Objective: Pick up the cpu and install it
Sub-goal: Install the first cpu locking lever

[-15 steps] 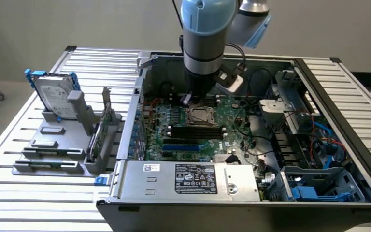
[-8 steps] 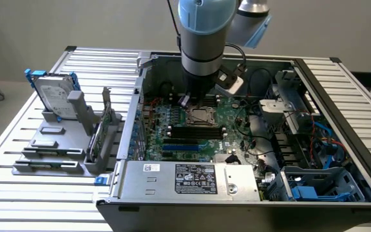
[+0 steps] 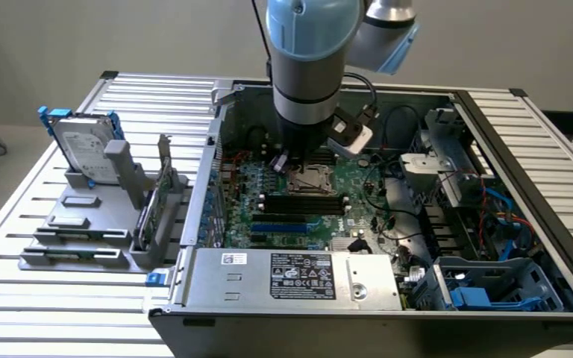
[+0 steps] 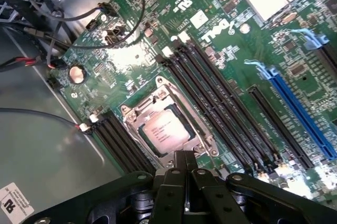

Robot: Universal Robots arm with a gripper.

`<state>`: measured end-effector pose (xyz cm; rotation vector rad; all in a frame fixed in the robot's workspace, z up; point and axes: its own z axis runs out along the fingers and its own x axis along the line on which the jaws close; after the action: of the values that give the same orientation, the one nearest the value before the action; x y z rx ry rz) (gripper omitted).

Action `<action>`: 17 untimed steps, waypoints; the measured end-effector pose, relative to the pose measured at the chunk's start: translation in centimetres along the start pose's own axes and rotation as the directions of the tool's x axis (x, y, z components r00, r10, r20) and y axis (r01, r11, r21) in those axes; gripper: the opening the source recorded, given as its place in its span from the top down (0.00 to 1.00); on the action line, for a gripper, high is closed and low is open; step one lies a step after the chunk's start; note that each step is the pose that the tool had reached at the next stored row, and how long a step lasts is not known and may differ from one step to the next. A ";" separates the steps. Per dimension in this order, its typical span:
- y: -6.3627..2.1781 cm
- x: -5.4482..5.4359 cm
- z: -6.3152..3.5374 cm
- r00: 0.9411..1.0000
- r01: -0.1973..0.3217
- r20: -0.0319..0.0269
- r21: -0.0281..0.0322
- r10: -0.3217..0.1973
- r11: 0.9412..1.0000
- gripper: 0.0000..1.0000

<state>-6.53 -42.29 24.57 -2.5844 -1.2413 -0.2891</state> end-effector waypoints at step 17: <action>0.03 -2.3 0.20 1.000 -0.005 0.006 0.007 0.005 1.000 0.89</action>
<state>-7.94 -43.96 23.70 -2.5835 -1.2357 -0.2763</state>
